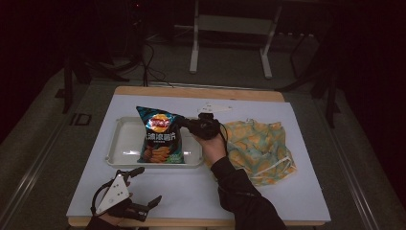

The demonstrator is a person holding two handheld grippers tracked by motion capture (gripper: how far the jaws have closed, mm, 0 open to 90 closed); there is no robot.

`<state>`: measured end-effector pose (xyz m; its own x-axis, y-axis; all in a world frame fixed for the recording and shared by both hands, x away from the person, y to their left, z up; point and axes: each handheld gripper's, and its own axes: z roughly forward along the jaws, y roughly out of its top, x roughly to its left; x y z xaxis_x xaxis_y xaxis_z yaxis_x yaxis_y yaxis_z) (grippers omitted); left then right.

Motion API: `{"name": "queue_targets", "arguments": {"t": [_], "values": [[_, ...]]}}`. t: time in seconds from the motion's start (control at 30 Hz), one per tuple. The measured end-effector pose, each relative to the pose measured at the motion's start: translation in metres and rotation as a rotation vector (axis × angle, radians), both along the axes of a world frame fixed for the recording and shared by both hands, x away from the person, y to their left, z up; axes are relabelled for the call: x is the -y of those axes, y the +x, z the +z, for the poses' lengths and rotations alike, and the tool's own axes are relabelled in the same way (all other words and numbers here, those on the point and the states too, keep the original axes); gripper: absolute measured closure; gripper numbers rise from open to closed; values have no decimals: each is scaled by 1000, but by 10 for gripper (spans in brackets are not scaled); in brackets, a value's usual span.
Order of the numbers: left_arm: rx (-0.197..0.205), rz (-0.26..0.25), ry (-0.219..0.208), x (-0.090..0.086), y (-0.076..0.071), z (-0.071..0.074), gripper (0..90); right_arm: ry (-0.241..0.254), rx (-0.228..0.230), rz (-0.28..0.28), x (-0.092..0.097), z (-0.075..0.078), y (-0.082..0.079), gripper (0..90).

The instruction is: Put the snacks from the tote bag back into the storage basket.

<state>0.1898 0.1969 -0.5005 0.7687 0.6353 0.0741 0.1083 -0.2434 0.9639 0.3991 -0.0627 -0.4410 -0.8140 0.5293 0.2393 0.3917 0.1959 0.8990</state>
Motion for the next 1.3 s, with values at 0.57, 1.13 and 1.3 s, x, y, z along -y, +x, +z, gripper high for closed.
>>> {"name": "queue_targets", "arguments": {"t": [0.57,1.13,1.3], "values": [[-6,0,-7,0,0,0,1,-104,-40,-104,10,-1,18,569],[-10,-1,-5,0,1,0,1,-153,24,-94,46,49,15,292],[-10,-2,-1,0,1,0,1,-138,56,-90,70,63,11,209]]}}
